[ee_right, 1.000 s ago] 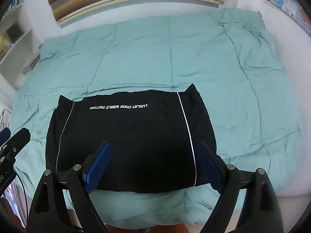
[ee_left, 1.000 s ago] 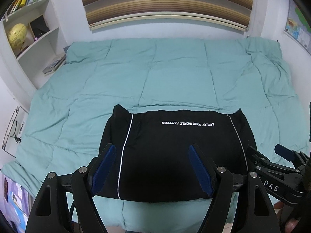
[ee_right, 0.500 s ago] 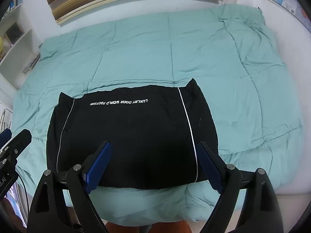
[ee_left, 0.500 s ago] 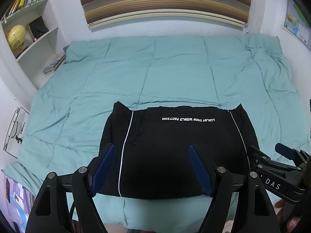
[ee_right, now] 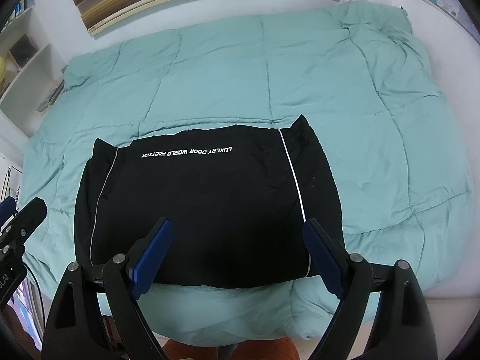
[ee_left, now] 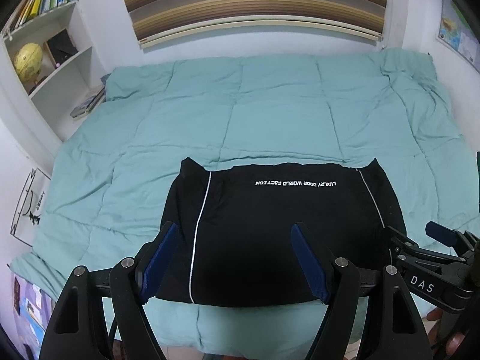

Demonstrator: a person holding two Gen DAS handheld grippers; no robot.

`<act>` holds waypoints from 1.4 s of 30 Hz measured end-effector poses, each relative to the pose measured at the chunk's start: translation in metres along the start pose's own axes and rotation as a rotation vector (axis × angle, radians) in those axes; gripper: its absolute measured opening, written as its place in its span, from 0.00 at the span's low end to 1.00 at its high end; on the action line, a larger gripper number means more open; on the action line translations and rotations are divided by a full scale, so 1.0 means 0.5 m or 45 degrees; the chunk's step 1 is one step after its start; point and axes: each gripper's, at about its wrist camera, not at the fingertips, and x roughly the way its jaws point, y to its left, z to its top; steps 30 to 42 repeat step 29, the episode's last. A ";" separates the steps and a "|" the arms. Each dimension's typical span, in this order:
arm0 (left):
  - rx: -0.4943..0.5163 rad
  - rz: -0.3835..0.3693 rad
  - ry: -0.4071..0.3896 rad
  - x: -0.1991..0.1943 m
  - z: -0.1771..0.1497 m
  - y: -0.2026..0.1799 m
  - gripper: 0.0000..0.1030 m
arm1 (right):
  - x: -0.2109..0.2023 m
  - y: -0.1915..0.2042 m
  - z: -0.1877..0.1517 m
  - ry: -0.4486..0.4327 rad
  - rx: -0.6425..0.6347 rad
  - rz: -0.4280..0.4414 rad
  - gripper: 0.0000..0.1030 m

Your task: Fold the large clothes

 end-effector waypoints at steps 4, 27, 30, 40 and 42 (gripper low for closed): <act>0.004 0.004 0.002 0.001 0.000 0.001 0.76 | 0.004 0.001 -0.002 0.011 0.005 0.007 0.87; -0.010 0.118 -0.013 0.020 0.003 0.016 0.76 | 0.028 0.016 0.003 0.049 -0.032 0.034 0.87; -0.010 0.103 -0.008 0.024 0.005 0.019 0.76 | 0.029 0.016 0.004 0.048 -0.031 0.031 0.87; -0.010 0.103 -0.008 0.024 0.005 0.019 0.76 | 0.029 0.016 0.004 0.048 -0.031 0.031 0.87; -0.010 0.103 -0.008 0.024 0.005 0.019 0.76 | 0.029 0.016 0.004 0.048 -0.031 0.031 0.87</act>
